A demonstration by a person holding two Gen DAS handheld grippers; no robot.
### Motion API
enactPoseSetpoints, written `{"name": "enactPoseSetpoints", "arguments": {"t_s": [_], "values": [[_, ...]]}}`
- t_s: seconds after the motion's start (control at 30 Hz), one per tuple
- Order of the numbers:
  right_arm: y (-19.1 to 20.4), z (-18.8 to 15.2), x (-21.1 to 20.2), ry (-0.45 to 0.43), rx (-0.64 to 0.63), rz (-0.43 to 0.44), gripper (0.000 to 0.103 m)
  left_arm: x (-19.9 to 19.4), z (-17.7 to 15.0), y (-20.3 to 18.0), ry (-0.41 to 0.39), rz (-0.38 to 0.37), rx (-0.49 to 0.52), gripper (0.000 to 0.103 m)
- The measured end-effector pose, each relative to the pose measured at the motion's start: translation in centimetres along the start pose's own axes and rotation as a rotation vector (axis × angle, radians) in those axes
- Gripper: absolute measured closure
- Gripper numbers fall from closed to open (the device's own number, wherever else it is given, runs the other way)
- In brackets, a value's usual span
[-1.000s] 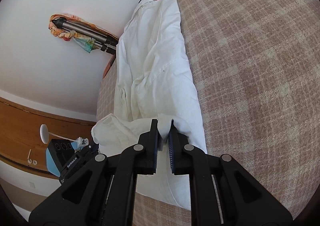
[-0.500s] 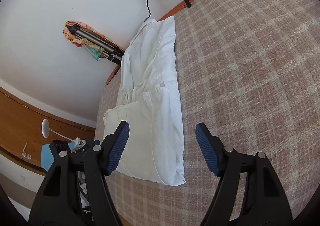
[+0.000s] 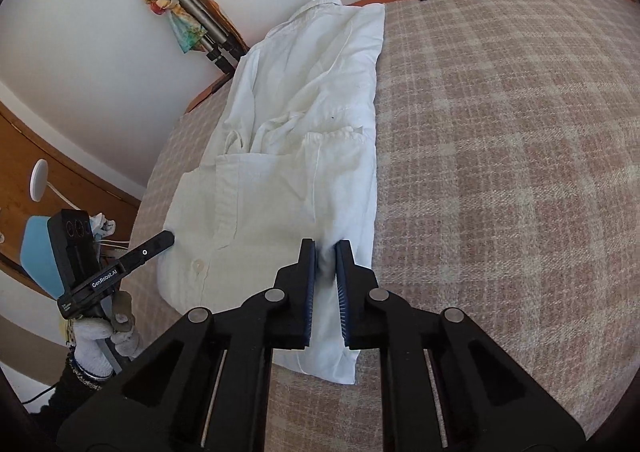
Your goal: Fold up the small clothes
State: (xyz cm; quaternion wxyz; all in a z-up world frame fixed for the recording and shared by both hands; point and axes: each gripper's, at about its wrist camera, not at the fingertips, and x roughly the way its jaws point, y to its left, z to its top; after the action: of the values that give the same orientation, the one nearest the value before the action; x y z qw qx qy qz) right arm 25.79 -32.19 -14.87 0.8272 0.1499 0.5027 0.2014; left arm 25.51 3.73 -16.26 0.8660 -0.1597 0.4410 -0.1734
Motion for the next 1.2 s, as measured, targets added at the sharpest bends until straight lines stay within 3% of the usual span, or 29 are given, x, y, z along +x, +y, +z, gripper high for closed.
{"name": "enactPoseSetpoints", "arguments": {"t_s": [0.1, 0.17, 0.27, 0.37, 0.47, 0.6, 0.67, 0.77, 0.87, 0.93, 1.13, 1.2], "values": [[-0.1, 0.2, -1.2, -0.036, -0.018, -0.057, 0.088, -1.4, -0.1, -0.2, -0.039, 0.031, 0.005, 0.078], [0.5, 0.3, -2.5, -0.087, -0.046, -0.087, 0.088, -2.8, 0.0, -0.8, -0.087, 0.065, 0.019, 0.078], [2.2, 0.1, -3.5, -0.117, -0.108, -0.031, 0.088, -3.7, 0.4, -2.7, -0.134, 0.03, 0.085, 0.078], [4.4, 0.2, -2.2, -0.091, -0.183, -0.03, 0.088, -2.6, 1.0, -4.7, -0.128, 0.007, 0.15, 0.078], [5.3, 0.4, 0.0, -0.046, -0.214, -0.033, 0.088, -0.4, 1.3, -5.1, -0.093, 0.011, 0.151, 0.078], [4.4, 0.6, 2.5, 0.014, -0.206, -0.068, 0.088, 2.2, 1.0, -3.7, -0.031, 0.064, 0.131, 0.078], [3.5, 0.8, 3.5, 0.055, -0.186, -0.063, 0.092, 2.4, 0.8, -3.3, -0.031, 0.067, 0.146, 0.078], [3.8, 1.4, 3.1, 0.1, -0.212, -0.05, 0.089, 1.5, 1.1, -3.6, -0.045, 0.071, 0.15, 0.078], [3.5, 3.2, 0.8, 0.048, -0.202, 0.037, 0.088, 0.0, 1.4, -4.3, -0.096, 0.071, 0.168, 0.078], [2.7, 5.0, -0.2, -0.002, -0.174, 0.045, 0.088, -0.3, 1.6, -4.9, -0.109, 0.06, 0.188, 0.078], [-0.1, 10.0, 3.1, 0.015, -0.082, 0.03, 0.087, 0.1, 2.4, -4.6, -0.088, 0.011, 0.172, 0.078], [-0.6, 11.5, 4.5, 0.023, -0.072, -0.005, 0.07, 0.1, 3.6, -3.7, -0.095, 0.016, 0.156, 0.078]]}}
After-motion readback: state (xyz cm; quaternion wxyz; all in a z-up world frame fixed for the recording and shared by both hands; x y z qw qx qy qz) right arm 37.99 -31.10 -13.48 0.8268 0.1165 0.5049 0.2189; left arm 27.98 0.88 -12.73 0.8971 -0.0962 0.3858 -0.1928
